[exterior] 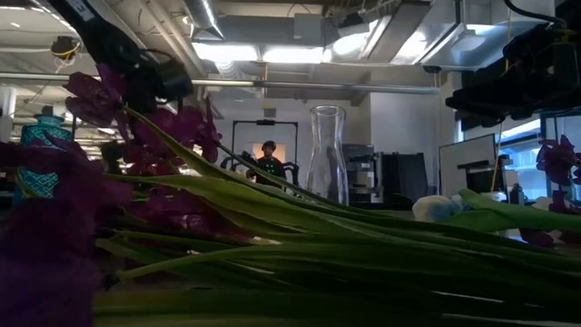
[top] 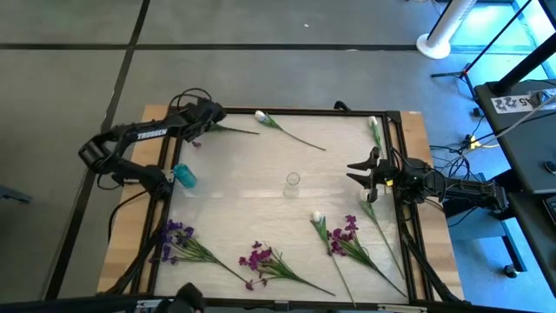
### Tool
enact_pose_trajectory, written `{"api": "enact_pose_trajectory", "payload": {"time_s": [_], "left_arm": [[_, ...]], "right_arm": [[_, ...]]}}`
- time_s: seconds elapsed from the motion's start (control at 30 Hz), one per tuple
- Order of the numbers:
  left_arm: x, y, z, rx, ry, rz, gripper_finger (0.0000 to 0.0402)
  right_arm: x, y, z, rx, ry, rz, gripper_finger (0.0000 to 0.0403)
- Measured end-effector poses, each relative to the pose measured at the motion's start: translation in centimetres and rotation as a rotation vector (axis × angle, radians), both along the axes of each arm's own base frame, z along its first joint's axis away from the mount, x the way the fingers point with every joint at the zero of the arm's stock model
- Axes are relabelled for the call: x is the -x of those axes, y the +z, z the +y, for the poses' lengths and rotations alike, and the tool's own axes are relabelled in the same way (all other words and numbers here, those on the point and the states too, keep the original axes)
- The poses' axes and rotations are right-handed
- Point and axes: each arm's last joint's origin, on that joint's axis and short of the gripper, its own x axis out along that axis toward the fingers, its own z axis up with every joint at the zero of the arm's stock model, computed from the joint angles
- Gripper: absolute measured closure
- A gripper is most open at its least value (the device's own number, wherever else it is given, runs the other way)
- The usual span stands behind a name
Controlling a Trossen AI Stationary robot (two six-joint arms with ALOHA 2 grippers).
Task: Sort flowers into vase by color
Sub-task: Put the top purple flowers into the blue flower vase
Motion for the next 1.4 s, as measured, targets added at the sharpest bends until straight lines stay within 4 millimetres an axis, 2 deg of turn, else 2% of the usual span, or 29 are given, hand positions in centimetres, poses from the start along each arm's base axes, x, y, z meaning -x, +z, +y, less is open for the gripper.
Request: {"api": "enact_pose_trajectory", "payload": {"time_s": [0.13, 0.47, 0.57, 0.73, 0.93, 1.1, 1.27, 1.33, 1.4], "left_arm": [[0.5, -0.6, 0.7, 0.012, 0.079, -0.010, 0.0172], [0.6, -0.7, 0.8, -0.057, 0.165, 0.041, 0.0172], [0.6, -1.7, 1.1, -0.039, 0.194, 0.061, 0.0172], [0.2, -4.4, 1.3, 0.026, 0.241, 0.122, 0.0173], [-0.7, -5.5, 1.1, 0.010, 0.290, 0.113, 0.0187], [-1.4, -6.4, 0.4, 0.014, 0.301, 0.126, 0.0233], [-2.5, -6.4, -0.4, 0.011, 0.304, 0.049, 0.0338], [-3.0, -6.1, -0.6, 0.011, 0.251, 0.028, 0.0381], [-3.8, -5.6, -1.1, 0.015, 0.158, 0.016, 0.0391]], "right_arm": [[0.0, 0.0, 0.0, 0.000, 0.000, 0.000, 0.0269], [0.0, 0.0, 0.0, 0.000, 0.000, 0.000, 0.0269], [0.0, 0.0, 0.0, 0.000, 0.000, 0.000, 0.0269], [0.0, 0.0, 0.0, 0.000, 0.000, 0.000, 0.0269], [0.0, 0.0, 0.0, 0.000, 0.000, 0.000, 0.0269], [0.0, 0.0, 0.0, 0.000, 0.000, 0.000, 0.0269], [0.0, 0.0, 0.0, 0.000, 0.000, 0.000, 0.0269], [0.0, 0.0, 0.0, 0.000, 0.000, 0.000, 0.0269], [0.0, 0.0, 0.0, 0.000, 0.000, 0.000, 0.0269]]}}
